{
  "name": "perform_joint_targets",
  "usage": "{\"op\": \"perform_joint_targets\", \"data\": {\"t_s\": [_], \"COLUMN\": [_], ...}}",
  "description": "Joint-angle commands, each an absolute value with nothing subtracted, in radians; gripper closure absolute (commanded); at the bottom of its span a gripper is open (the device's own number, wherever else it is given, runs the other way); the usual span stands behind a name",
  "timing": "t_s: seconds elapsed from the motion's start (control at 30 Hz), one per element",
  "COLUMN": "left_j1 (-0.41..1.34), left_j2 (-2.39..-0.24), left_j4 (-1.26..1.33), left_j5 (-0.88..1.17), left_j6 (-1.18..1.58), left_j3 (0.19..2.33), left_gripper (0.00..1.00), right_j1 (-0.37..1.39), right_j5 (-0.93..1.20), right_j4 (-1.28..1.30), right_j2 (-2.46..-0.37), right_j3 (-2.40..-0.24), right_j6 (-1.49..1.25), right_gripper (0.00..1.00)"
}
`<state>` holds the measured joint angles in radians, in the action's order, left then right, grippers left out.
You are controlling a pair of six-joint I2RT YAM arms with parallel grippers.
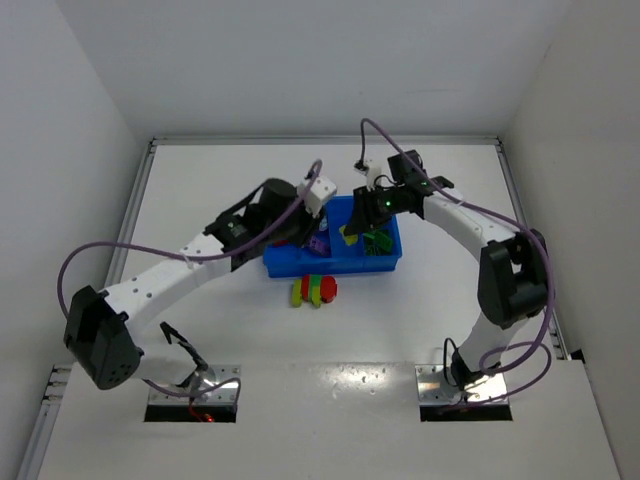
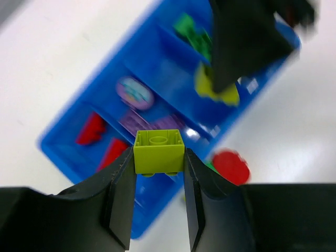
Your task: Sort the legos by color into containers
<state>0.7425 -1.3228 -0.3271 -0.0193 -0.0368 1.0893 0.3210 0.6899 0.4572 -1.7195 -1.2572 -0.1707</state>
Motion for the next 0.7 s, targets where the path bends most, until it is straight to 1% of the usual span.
{"op": "perform_joint_targets", "data": {"t_s": [0.0,0.07,0.17,0.23,0.27,0.33,0.4,0.43,0.47,0.57,0.67], "left_j1": [0.654,0.592,0.528,0.491,0.482,0.463,0.454,0.454,0.442,0.442,0.468], "left_j2": [-1.383,-1.422,-1.494,-1.540,-1.551,-1.574,-1.611,-1.624,-1.652,-1.695,-1.753], "left_j4": [-0.304,-0.304,-0.304,-0.304,-0.293,-0.273,-0.261,-0.244,-0.233,-0.186,-0.153], "left_j5": [0.038,0.070,0.118,0.146,0.182,0.202,0.261,0.281,0.348,0.419,0.465], "left_j6": [-0.017,0.004,0.047,0.081,0.081,0.103,0.112,0.136,0.149,0.196,0.215], "left_j3": [1.222,1.294,1.362,1.382,1.391,1.391,1.391,1.391,1.391,1.391,1.400], "left_gripper": [0.81,0.81,0.81,0.81,0.81,0.81,0.81,0.81,0.81,0.81,0.81], "right_j1": [0.360,0.383,0.419,0.431,0.431,0.451,0.460,0.460,0.460,0.451,0.430], "right_j5": [0.487,0.449,0.364,0.342,0.330,0.318,0.308,0.308,0.308,0.299,0.290], "right_j4": [0.367,0.348,0.310,0.273,0.273,0.264,0.264,0.264,0.264,0.264,0.297], "right_j2": [-1.741,-1.753,-1.781,-1.793,-1.810,-1.828,-1.841,-1.841,-1.823,-1.766,-1.640], "right_j3": [-1.276,-1.267,-1.267,-1.258,-1.258,-1.269,-1.281,-1.290,-1.290,-1.267,-1.247], "right_j6": [-0.083,-0.055,-0.044,-0.044,-0.035,-0.035,-0.035,-0.035,-0.035,-0.044,-0.044], "right_gripper": [0.91,0.88,0.87,0.78,0.71,0.54,0.48,0.42,0.39,0.34,0.34]}}
